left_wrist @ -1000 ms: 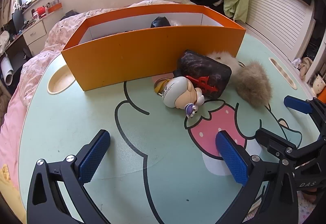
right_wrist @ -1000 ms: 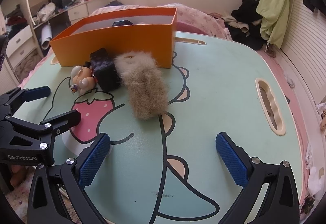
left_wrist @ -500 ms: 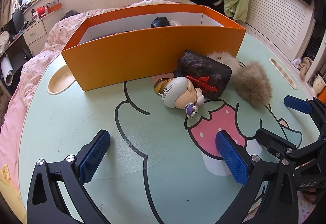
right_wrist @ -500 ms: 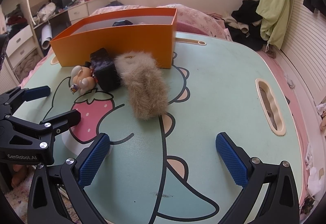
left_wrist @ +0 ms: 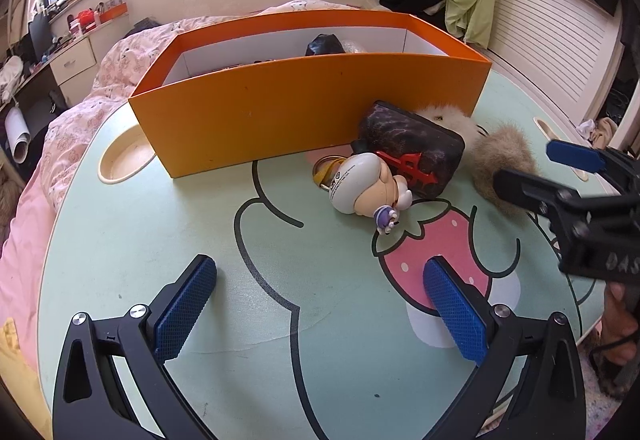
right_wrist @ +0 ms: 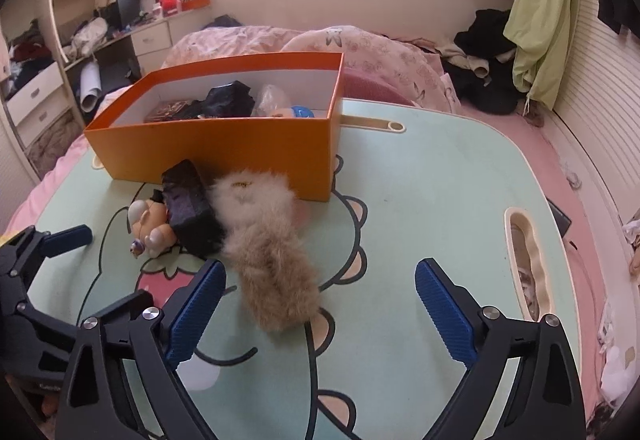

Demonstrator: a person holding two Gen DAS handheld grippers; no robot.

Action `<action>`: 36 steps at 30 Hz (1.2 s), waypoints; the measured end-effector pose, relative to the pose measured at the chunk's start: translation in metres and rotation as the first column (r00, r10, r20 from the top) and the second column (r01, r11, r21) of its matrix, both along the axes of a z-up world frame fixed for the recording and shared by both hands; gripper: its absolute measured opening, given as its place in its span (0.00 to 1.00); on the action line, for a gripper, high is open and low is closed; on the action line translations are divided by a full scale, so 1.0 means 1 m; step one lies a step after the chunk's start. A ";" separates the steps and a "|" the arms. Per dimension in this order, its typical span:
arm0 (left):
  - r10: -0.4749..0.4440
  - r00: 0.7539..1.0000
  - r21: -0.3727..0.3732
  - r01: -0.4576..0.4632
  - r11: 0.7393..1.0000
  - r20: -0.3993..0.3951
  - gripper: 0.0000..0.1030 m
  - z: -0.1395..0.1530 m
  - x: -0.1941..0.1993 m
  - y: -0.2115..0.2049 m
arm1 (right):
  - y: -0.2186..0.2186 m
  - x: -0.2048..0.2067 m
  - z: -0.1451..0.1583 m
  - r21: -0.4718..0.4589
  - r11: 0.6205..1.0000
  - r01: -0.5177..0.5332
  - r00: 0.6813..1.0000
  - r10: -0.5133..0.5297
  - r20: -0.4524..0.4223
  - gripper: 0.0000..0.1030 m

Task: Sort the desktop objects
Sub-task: 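Withdraw both tools from the box back over the table, then grasp the brown pom-pom with the right tool while the left tool grasps the figurine, then drop the pom-pom and figurine into the box with both tools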

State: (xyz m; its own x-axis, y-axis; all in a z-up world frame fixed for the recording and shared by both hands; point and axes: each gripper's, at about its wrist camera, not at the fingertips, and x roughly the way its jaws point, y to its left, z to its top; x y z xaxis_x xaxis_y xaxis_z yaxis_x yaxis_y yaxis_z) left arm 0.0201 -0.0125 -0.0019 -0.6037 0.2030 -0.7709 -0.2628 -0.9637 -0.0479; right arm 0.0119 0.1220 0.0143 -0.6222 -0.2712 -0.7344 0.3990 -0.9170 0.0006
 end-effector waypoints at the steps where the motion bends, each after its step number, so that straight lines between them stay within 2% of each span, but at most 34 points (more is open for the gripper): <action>1: 0.000 1.000 0.000 0.000 1.000 0.000 1.00 0.000 0.000 0.000 | -0.001 -0.004 -0.001 -0.005 1.000 -0.001 1.000 0.002 0.013 0.87; 2: 0.000 1.000 0.000 0.000 1.000 0.000 1.00 0.000 0.000 0.000 | -0.001 -0.009 -0.003 -0.011 1.000 -0.003 0.999 0.003 0.032 0.74; 3: 0.000 1.000 0.000 0.000 1.000 0.000 1.00 0.000 0.000 0.000 | -0.002 -0.012 -0.005 -0.018 1.000 -0.008 0.999 0.009 0.052 0.53; 4: 0.000 1.000 0.000 0.000 1.000 0.000 1.00 0.000 0.000 0.000 | -0.002 -0.014 -0.008 -0.024 1.000 -0.014 0.998 0.015 0.064 0.40; 5: 0.000 1.000 -0.001 0.000 1.000 0.000 1.00 0.000 0.000 0.001 | -0.001 -0.013 -0.008 -0.022 1.000 -0.009 0.998 0.010 0.057 0.29; 6: 0.000 1.000 -0.001 0.000 1.000 0.000 1.00 0.000 0.001 0.001 | 0.000 -0.011 -0.007 -0.019 1.000 -0.002 0.999 0.003 0.047 0.24; 10: 0.001 1.000 -0.003 -0.001 1.000 0.005 1.00 0.001 0.000 0.002 | 0.015 0.005 -0.005 -0.095 0.995 -0.004 0.999 0.007 0.034 0.24; 13: -0.003 1.000 -0.003 0.003 1.000 0.014 1.00 0.003 -0.004 0.004 | 0.024 0.017 -0.001 -0.116 0.993 -0.003 1.000 0.003 0.003 0.24; 18: -0.016 1.000 0.042 0.016 0.999 -0.007 0.99 0.013 -0.016 0.007 | 0.031 0.024 0.003 -0.142 0.990 -0.009 1.000 0.010 0.006 0.24; 21: -0.025 1.000 0.050 0.025 0.998 0.002 0.83 0.015 -0.026 0.011 | 0.031 0.025 0.003 -0.150 0.989 -0.011 1.000 0.012 0.011 0.24; 23: -0.039 0.999 0.046 0.038 0.998 0.027 0.57 0.013 -0.033 0.013 | 0.031 0.024 0.002 -0.152 0.988 -0.011 1.000 0.013 0.017 0.24; 25: -0.056 0.998 0.047 0.055 0.997 0.008 0.42 0.014 -0.033 0.014 | 0.030 0.025 0.002 -0.155 0.988 -0.013 1.000 0.016 0.020 0.24; 28: -0.076 0.997 0.084 0.076 0.994 0.003 0.41 0.012 -0.030 0.009 | 0.030 0.026 0.002 -0.153 0.988 -0.011 1.000 0.015 0.022 0.24; 31: -0.076 0.997 0.076 0.079 0.994 -0.034 0.41 0.013 -0.016 -0.001 | 0.029 0.028 0.002 -0.150 0.989 -0.016 1.000 0.018 0.016 0.24; 36: -0.073 0.994 0.112 0.082 0.990 -0.085 0.41 0.038 0.002 -0.024 | 0.022 0.028 0.012 -0.153 0.987 -0.045 0.999 0.046 0.002 0.24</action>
State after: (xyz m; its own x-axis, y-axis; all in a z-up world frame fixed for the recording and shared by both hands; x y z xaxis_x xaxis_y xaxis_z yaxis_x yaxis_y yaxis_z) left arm 0.0221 -0.0369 0.0359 -0.6418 0.3357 -0.6895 -0.3438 -0.9296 -0.1327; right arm 0.0395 0.1443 0.0263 -0.6029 -0.4089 -0.6851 0.4401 -0.8867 0.1419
